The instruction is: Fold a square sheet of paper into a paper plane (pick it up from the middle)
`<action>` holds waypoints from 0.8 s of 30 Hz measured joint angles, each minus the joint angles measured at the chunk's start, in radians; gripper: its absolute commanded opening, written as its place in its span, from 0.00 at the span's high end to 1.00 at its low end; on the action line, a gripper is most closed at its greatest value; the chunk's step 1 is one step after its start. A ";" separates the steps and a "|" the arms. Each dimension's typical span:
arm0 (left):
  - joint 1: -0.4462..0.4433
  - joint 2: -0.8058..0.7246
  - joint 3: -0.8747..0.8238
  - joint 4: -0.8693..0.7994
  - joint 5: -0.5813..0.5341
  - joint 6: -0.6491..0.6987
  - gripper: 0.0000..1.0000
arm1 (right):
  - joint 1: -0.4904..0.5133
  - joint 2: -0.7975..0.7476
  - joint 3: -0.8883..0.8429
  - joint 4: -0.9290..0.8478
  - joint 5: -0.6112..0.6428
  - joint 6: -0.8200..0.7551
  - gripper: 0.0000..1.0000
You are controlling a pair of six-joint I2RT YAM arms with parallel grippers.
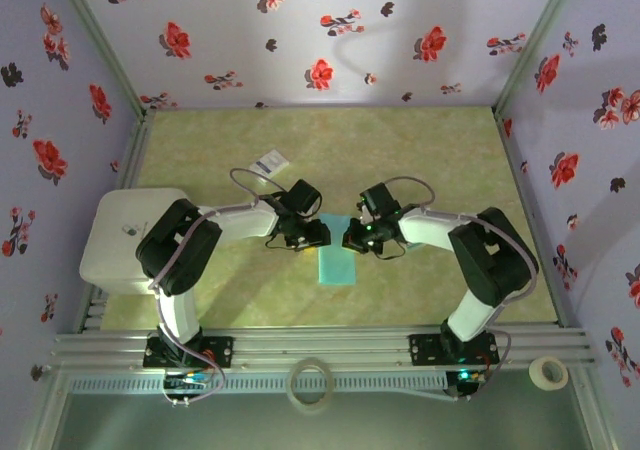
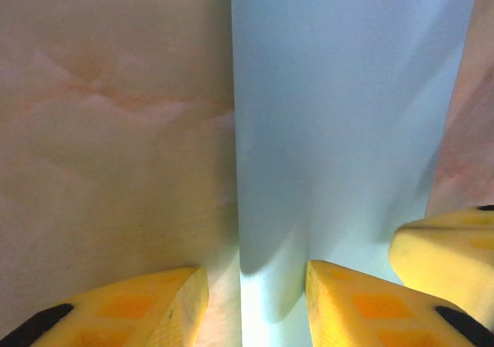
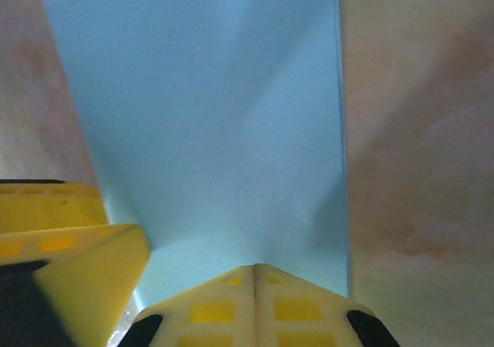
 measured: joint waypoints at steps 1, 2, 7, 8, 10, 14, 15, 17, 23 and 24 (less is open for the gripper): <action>0.000 0.000 0.000 0.000 0.000 0.001 0.59 | 0.000 0.011 0.000 0.000 -0.003 -0.004 0.99; 0.000 0.000 0.000 0.000 0.000 0.001 0.59 | -0.001 0.012 0.002 0.000 -0.005 -0.008 0.99; -0.002 -0.002 0.000 0.000 0.000 0.001 0.56 | -0.001 0.014 0.002 -0.003 -0.001 -0.049 0.99; -0.002 -0.005 0.000 0.001 0.000 0.001 0.54 | -0.001 0.014 0.003 -0.005 0.000 -0.060 0.99; -0.005 -0.014 -0.002 0.006 -0.001 0.001 0.51 | -0.003 0.014 0.007 -0.012 0.001 -0.088 0.99; -0.008 -0.047 -0.026 0.019 -0.025 0.001 0.47 | -0.008 0.027 0.035 -0.052 0.000 -0.146 0.99; -0.005 -0.063 -0.037 0.018 -0.036 0.001 0.45 | -0.010 0.031 0.039 -0.059 -0.001 -0.156 0.99; 0.004 -0.109 -0.056 0.013 -0.056 0.001 0.44 | -0.013 0.035 0.046 -0.069 -0.006 -0.174 0.99; 0.026 -0.268 -0.081 0.052 -0.064 0.002 0.55 | -0.018 0.044 0.053 -0.077 -0.019 -0.199 0.99; 0.031 -0.280 -0.086 0.068 -0.055 -0.002 0.60 | -0.018 0.044 0.053 -0.077 -0.019 -0.200 0.99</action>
